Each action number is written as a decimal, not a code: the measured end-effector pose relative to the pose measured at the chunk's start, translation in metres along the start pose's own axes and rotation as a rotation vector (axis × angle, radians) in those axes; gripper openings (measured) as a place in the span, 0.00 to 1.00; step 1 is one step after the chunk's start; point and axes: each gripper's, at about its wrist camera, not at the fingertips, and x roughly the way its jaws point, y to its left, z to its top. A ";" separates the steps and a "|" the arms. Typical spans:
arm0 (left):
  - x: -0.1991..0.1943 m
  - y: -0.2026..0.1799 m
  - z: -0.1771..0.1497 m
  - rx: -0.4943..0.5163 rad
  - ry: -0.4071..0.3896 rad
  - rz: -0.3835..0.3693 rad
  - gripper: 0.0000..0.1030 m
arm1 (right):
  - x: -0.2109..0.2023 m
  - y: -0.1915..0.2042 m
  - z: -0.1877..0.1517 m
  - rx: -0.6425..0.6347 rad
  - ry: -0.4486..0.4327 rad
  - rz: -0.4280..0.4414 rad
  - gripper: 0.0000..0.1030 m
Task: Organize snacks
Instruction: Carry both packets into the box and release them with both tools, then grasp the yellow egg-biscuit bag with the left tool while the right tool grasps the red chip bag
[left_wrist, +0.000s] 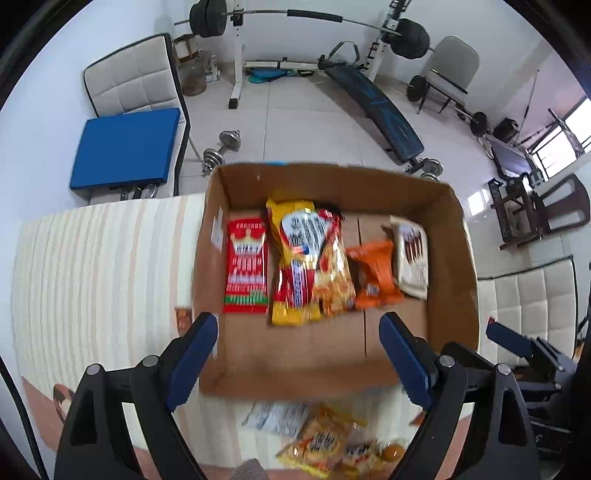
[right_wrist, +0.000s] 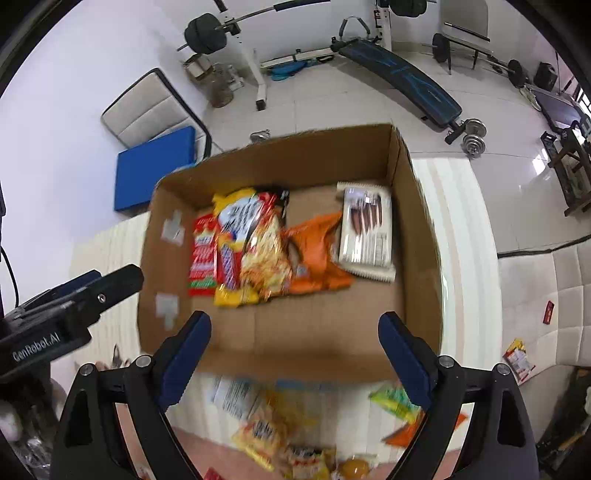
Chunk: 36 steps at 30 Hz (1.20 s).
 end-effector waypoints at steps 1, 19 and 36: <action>-0.005 -0.002 -0.011 0.008 -0.006 0.007 0.87 | -0.003 0.000 -0.010 0.001 0.003 0.010 0.92; 0.091 -0.044 -0.173 0.146 0.262 0.059 0.87 | 0.031 -0.148 -0.153 0.341 0.193 -0.039 0.92; 0.191 -0.083 -0.197 0.233 0.451 0.110 0.87 | 0.100 -0.217 -0.160 0.505 0.323 -0.071 0.92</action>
